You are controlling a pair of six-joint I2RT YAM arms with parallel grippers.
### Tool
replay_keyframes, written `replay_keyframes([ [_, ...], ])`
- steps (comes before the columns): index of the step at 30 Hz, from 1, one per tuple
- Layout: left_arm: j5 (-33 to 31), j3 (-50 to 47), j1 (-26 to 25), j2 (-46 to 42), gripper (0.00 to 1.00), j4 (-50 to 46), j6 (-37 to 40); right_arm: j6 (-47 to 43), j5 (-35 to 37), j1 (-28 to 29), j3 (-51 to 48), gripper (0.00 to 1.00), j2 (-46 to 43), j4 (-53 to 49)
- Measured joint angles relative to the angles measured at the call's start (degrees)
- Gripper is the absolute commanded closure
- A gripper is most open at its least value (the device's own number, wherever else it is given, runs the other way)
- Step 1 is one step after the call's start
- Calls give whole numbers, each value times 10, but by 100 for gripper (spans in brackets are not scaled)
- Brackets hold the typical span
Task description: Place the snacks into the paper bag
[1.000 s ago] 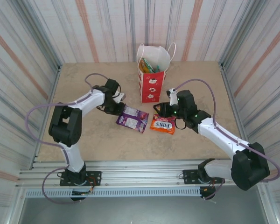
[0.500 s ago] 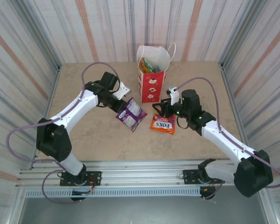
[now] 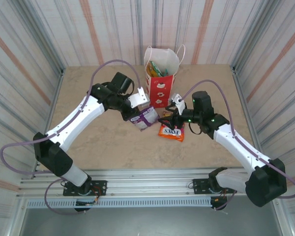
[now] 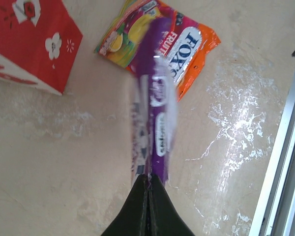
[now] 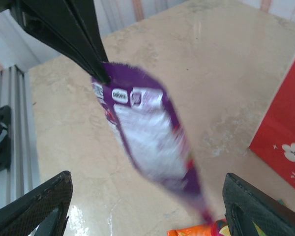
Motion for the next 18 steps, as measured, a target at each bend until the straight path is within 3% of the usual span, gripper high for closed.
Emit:
replay_keyframes([
  [18, 13, 56, -30, -8, 100, -35, 48, -59, -42, 26, 20, 16, 27, -44],
])
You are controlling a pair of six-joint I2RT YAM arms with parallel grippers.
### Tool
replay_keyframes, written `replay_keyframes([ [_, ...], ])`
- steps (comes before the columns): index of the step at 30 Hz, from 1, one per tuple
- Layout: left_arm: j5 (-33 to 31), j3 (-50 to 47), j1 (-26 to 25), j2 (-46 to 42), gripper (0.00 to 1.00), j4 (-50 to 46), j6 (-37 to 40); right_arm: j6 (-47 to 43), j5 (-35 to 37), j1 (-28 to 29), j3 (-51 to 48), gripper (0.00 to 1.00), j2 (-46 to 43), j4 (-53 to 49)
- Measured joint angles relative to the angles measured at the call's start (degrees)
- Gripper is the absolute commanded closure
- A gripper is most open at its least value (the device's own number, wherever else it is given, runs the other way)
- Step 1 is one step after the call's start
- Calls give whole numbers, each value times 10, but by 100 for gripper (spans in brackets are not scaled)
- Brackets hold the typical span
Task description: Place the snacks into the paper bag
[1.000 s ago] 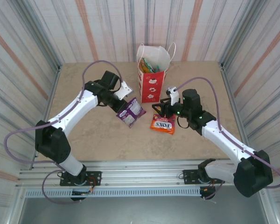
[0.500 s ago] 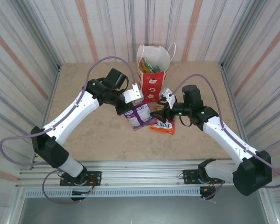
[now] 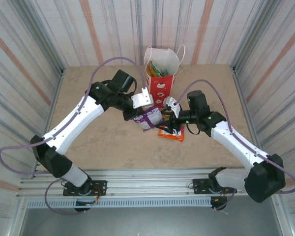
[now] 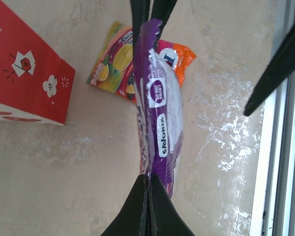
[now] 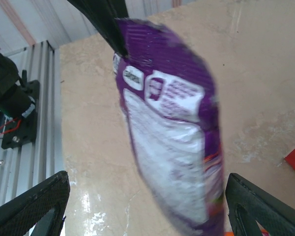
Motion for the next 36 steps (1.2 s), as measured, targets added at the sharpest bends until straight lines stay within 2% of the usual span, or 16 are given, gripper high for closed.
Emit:
replay_keyframes([
  [7, 21, 2, 0, -32, 100, 0, 17, -1, -10, 0, 0, 17, 11, 1],
  [9, 22, 5, 0, -35, 100, 1, 18, -1, -22, 0, 0, 19, 15, 6],
  [13, 24, 6, 0, -35, 100, 6, 18, 0, -53, 2, 0, 33, 29, 26],
  [20, 21, 6, 0, -35, 100, 20, 17, 2, -91, 4, 0, 64, 44, 73],
  [24, 11, 6, 1, -35, 99, 29, 11, 1, -96, 4, 0, 75, 49, 84],
  [26, 9, 5, 4, -35, 88, 35, 4, 0, -96, 4, 0, 80, 49, 88],
  [31, 5, -12, 23, -38, 53, 85, -35, 8, -77, 4, -11, 82, 46, 106],
  [35, -11, -41, 44, -43, 35, 128, -79, 44, -39, 3, -42, 81, 28, 136],
  [36, -16, -52, 52, -45, 34, 141, -97, 56, -23, 3, -49, 81, 20, 146],
])
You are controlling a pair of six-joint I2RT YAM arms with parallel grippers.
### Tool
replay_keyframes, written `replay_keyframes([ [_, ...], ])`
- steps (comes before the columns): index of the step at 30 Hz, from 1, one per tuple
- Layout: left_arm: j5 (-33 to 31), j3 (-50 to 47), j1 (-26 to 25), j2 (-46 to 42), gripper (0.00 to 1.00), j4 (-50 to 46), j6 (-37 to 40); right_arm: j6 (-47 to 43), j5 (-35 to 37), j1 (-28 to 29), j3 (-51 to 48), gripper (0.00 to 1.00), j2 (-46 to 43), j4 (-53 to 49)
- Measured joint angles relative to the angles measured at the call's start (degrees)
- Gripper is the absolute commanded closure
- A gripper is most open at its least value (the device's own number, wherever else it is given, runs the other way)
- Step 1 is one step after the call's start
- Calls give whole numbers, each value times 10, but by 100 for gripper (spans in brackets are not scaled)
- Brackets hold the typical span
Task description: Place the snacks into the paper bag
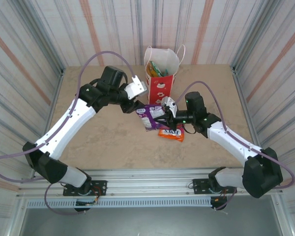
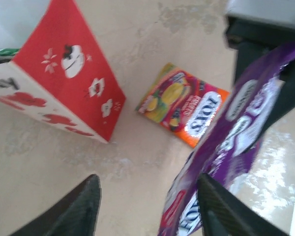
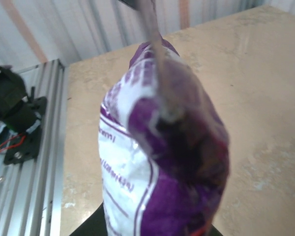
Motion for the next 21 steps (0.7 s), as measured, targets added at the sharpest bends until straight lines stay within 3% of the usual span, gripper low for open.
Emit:
replay_keyframes([
  [11, -53, -152, 83, -9, 29, 145, -245, 128, 217, -12, 34, 82, -54, 76],
  [16, -58, -174, 83, -9, 30, 175, -297, 145, 303, -20, 103, 83, -40, 116],
  [21, -56, -174, 83, -9, 30, 190, -312, 153, 399, -28, 188, 83, 28, 166],
])
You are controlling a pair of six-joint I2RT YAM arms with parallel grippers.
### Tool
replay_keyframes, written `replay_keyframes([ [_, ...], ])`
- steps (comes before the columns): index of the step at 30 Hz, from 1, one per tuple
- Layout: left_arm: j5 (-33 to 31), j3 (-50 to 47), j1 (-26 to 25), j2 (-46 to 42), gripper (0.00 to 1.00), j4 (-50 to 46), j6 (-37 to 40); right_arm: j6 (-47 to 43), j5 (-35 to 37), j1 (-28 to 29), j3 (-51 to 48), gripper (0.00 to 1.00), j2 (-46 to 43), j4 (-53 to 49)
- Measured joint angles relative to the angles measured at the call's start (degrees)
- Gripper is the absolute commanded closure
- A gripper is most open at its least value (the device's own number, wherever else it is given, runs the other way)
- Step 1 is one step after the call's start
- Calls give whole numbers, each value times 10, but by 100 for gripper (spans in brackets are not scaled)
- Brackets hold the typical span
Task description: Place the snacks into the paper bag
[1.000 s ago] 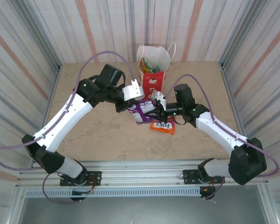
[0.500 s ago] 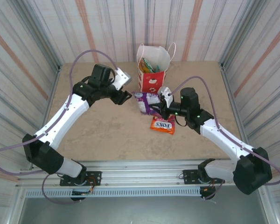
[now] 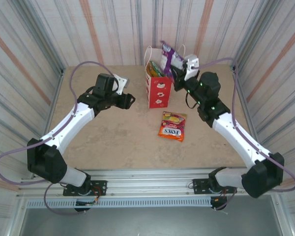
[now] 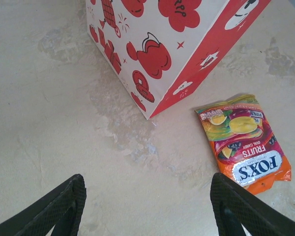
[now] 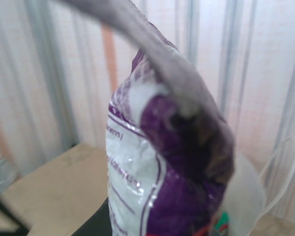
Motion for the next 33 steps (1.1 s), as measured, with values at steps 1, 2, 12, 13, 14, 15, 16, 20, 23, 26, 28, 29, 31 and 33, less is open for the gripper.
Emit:
replay_keyframes([
  [1, 0, 0, 0, 0, 30, 0, 0, 1, 14, -2, 19, 82, 18, 5],
  [2, 0, 0, 0, 0, 30, 0, 0, 1, 26, -3, 40, 82, 39, 9],
  [12, -2, 0, 1, 0, 30, 2, 2, -29, 98, -10, 215, 82, 253, 15],
  [13, -2, 0, 2, 0, 30, 2, 3, -33, 103, -10, 224, 82, 270, 15],
  [14, -2, 0, 4, 0, 30, 2, 3, -36, 105, -10, 233, 82, 285, 14],
  [15, -3, 0, 6, 0, 30, 2, 5, -40, 107, -10, 238, 82, 296, 14],
  [16, -3, 0, 8, 0, 30, 2, 5, -43, 109, -10, 243, 82, 308, 14],
  [20, -3, 0, 14, 0, 30, 2, 6, -55, 116, -11, 246, 80, 335, 15],
  [23, -3, 0, 15, 0, 30, 2, 7, -61, 118, -13, 246, 74, 346, 15],
  [26, -3, 0, 15, 0, 30, 2, 10, -67, 116, -14, 246, 55, 349, 18],
  [28, -3, 0, 15, 0, 30, 4, 11, -69, 114, -14, 247, 47, 349, 28],
  [29, -3, 0, 15, 0, 30, 4, 11, -70, 114, -14, 246, 46, 349, 32],
  [31, -2, 0, 15, 0, 30, 4, 11, -70, 110, -13, 246, 46, 349, 35],
  [33, -2, 0, 15, 0, 29, 4, 11, -70, 103, -13, 242, 46, 346, 41],
])
